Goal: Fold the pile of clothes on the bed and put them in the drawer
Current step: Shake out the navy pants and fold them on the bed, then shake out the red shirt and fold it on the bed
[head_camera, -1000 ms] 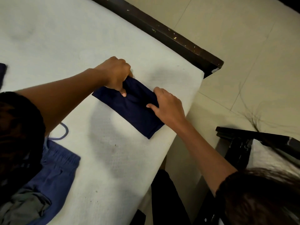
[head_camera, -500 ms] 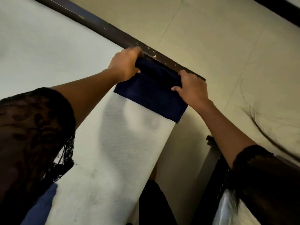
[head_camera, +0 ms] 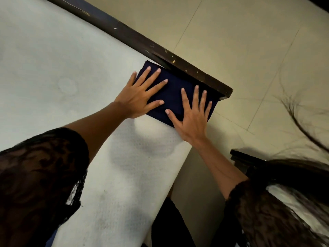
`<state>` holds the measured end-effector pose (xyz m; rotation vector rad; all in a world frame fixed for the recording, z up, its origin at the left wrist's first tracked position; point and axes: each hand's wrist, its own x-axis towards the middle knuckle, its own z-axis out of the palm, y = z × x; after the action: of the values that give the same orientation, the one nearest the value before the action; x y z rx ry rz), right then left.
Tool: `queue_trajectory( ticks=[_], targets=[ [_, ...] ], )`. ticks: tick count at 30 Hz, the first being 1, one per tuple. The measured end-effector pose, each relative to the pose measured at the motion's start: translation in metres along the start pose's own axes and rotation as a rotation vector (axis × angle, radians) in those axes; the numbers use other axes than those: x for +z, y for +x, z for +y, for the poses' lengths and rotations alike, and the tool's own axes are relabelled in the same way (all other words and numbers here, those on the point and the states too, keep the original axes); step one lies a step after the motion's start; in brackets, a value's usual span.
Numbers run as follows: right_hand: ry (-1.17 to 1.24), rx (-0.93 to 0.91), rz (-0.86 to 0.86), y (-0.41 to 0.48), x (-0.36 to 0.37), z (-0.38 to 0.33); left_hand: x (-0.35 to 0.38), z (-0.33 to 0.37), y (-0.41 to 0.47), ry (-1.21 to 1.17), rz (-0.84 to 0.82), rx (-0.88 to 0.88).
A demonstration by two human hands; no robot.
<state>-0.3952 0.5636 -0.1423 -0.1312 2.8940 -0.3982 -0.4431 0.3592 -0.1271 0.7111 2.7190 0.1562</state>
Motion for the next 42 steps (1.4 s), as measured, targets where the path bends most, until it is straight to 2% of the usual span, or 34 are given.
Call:
queue_trajectory(
  ticks=[4, 8, 13, 17, 20, 27, 33, 38, 42],
  targets=[
    [0.068, 0.159, -0.010, -0.008, 0.001, -0.007, 0.000, -0.001, -0.001, 0.012, 0.001, -0.020],
    [-0.017, 0.162, 0.024, -0.021, -0.004, -0.016, 0.001, 0.002, -0.020, 0.016, 0.067, -0.107],
    [-0.051, -0.054, 0.100, -0.054, -0.009, -0.052, -0.001, 0.006, -0.089, -0.013, 0.205, -0.112],
    [-0.065, -0.187, 0.111, -0.091, -0.009, -0.115, 0.001, 0.000, -0.191, -0.045, 0.299, -0.236],
    [-0.050, -0.272, 0.126, -0.122, -0.003, -0.173, 0.010, -0.010, -0.275, -0.065, 0.323, -0.409],
    [-0.012, -0.610, 0.107, -0.207, 0.026, -0.328, 0.041, -0.036, -0.471, 0.009, 0.391, -0.784],
    [-0.194, -0.918, 0.086, -0.257, 0.065, -0.428, 0.065, -0.054, -0.572, -0.045, 0.367, -1.069],
    [-0.340, -1.069, -0.027, -0.270, 0.095, -0.487, 0.078, -0.064, -0.617, -0.087, 0.397, -1.158],
    [-0.511, -1.016, -0.205, -0.256, 0.111, -0.510, 0.085, -0.075, -0.638, -0.061, 0.395, -1.162]
  ],
)
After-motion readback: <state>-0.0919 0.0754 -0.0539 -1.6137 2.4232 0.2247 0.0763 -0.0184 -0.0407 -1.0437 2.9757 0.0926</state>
